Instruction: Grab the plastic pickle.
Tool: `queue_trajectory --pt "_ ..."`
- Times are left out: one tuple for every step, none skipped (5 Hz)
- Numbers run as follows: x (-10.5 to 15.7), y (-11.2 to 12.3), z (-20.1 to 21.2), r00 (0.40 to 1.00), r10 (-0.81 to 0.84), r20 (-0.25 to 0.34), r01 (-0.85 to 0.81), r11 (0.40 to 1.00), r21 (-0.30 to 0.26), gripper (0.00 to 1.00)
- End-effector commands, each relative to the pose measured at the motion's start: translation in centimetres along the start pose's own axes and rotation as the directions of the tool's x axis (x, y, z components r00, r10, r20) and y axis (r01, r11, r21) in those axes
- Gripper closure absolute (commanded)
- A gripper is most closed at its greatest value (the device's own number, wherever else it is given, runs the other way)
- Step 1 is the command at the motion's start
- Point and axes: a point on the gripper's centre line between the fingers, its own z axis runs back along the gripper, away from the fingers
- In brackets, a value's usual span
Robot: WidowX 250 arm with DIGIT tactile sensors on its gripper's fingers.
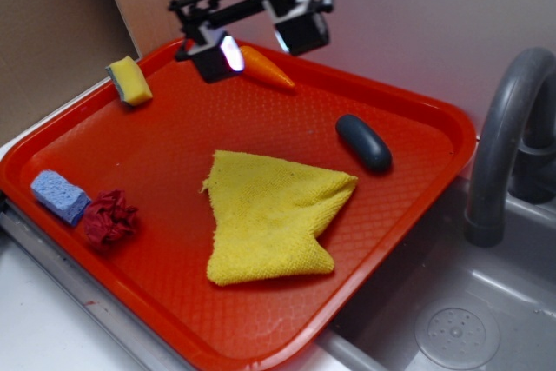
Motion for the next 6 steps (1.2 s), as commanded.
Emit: queue_trajectory --pt "0.6 -4.2 -1.1 1.000 0.017 0.022 -0.018 0.998 0.063 0.00" --pt "0.7 -4.6 -2.8 0.999 0.039 0.017 -0.041 0.992 0.118 0.00" --pt "0.4 -4.5 -5.2 0.999 0.035 0.019 -0.038 0.980 0.197 0.00" --pt "0.3 -4.0 -7.2 0.999 0.042 0.001 -0.041 0.972 0.233 0.00" --pt "0.3 -4.4 -7.5 0.999 0.018 0.026 -0.024 0.960 0.278 0.00" --pt "-0.4 -5.1 -7.6 1.000 0.005 0.030 -0.014 0.954 0.301 1.00"
